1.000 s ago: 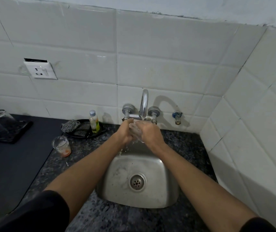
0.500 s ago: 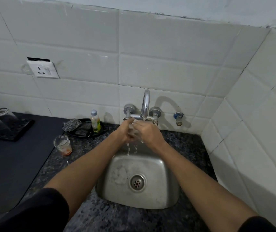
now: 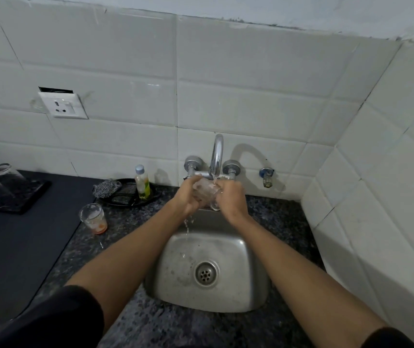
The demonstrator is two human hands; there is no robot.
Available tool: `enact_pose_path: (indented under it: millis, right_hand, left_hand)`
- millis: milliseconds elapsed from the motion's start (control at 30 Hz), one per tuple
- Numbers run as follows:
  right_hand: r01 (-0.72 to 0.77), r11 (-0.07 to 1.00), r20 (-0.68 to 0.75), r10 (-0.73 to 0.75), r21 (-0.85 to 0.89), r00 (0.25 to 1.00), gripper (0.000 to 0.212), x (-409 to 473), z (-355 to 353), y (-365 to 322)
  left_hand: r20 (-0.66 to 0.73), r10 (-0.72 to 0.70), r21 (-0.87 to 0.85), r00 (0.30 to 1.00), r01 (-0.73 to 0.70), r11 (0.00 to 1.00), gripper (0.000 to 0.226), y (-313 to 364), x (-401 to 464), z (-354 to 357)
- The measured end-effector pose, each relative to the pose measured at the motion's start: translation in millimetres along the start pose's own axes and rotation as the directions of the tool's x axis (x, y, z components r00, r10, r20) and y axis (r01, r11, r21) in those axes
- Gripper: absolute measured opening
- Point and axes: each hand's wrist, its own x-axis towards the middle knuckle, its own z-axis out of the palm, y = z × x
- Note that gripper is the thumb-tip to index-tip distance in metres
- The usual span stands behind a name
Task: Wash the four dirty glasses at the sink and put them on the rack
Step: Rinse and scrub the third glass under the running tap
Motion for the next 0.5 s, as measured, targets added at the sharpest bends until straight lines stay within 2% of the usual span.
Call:
enact_pose_path:
  millis: [67, 100, 133, 167, 200, 267, 300, 333, 400, 467, 500]
  right_hand:
    - [0.238, 0.962, 0.004, -0.24, -0.133, 0.971, 0.025, -3, -6, 1]
    - [0.379, 0.904, 0.023, -0.382, -0.197, 0.924, 0.032, -5, -8, 1]
    - [0.462, 0.858, 0.04, -0.466, -0.225, 0.884, 0.036, -6, -10, 1]
    - [0.475, 0.855, 0.033, -0.479, -0.206, 0.877, 0.035, -8, -9, 1]
    - [0.409, 0.899, -0.002, -0.414, -0.156, 0.91, 0.031, -9, -7, 0]
    - [0.136, 0.991, -0.053, -0.136, -0.002, 0.989, 0.02, -9, -3, -2]
    - [0.021, 0.999, -0.058, -0.018, 0.048, 0.998, 0.017, -6, -2, -1]
    - [-0.026, 0.998, -0.048, 0.029, 0.064, 0.998, 0.016, -5, -3, 1]
    - [0.055, 0.998, -0.024, -0.055, 0.007, 0.998, 0.016, -9, -10, -1]
    - [0.254, 0.962, -0.018, -0.258, -0.103, 0.966, 0.022, -15, -15, -3]
    - [0.309, 0.944, -0.018, -0.313, -0.117, 0.95, 0.025, -17, -15, 0]
  left_hand:
    - [0.026, -0.033, 0.027, 0.999, 0.032, 0.999, 0.041, 1, -3, 5]
    - [0.041, -0.063, 0.051, 0.997, 0.061, 0.997, 0.041, 1, -2, 7]
    - [0.041, -0.086, 0.085, 0.995, 0.082, 0.993, 0.04, 2, -4, 10]
    - [0.042, -0.09, 0.111, 0.995, 0.084, 0.99, 0.038, 2, -4, 11]
    - [0.041, -0.081, 0.122, 0.996, 0.076, 0.99, 0.034, 2, -4, 11]
    - [0.055, -0.026, 0.086, 0.998, 0.021, 0.996, 0.028, 2, -1, 6]
    - [0.075, -0.001, 0.053, 0.997, -0.003, 0.999, 0.029, 1, 0, 3]
    - [0.089, 0.002, 0.029, 0.996, -0.005, 1.0, 0.032, 1, 0, 1]
    - [0.083, -0.025, 0.064, 0.996, 0.02, 0.998, 0.032, 0, 0, 3]
    - [0.027, -0.077, 0.144, 0.997, 0.073, 0.987, 0.032, 0, -2, 9]
    - [0.012, -0.092, 0.163, 0.996, 0.089, 0.983, 0.031, 0, 0, 10]
